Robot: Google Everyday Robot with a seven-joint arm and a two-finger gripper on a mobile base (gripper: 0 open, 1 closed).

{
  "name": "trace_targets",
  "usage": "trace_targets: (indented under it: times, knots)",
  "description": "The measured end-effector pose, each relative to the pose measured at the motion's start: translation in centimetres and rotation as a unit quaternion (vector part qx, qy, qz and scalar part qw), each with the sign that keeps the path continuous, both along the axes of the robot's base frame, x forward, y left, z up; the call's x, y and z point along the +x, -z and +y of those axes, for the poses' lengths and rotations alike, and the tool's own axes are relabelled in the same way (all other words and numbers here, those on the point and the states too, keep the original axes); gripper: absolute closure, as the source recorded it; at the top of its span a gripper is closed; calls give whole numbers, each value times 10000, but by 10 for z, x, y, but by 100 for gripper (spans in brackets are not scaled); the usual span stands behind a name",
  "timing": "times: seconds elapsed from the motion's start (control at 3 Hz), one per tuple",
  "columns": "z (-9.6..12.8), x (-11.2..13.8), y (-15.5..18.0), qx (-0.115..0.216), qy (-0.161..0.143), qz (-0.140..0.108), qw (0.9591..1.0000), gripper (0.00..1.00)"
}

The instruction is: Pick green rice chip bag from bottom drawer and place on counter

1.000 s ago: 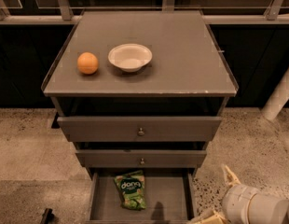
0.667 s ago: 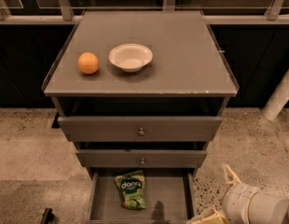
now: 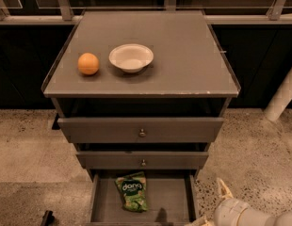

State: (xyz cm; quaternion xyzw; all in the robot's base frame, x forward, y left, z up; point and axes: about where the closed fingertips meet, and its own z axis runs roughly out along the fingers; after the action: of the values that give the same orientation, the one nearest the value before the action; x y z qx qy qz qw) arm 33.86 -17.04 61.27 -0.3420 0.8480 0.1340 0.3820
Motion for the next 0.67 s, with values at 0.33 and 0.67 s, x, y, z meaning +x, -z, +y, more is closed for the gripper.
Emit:
trace_targets:
  times: [0.33, 0.67]
  knots:
    - [16, 6, 45, 365, 317, 6, 9988, 0]
    - [44, 20, 87, 575, 414, 44, 9975, 0]
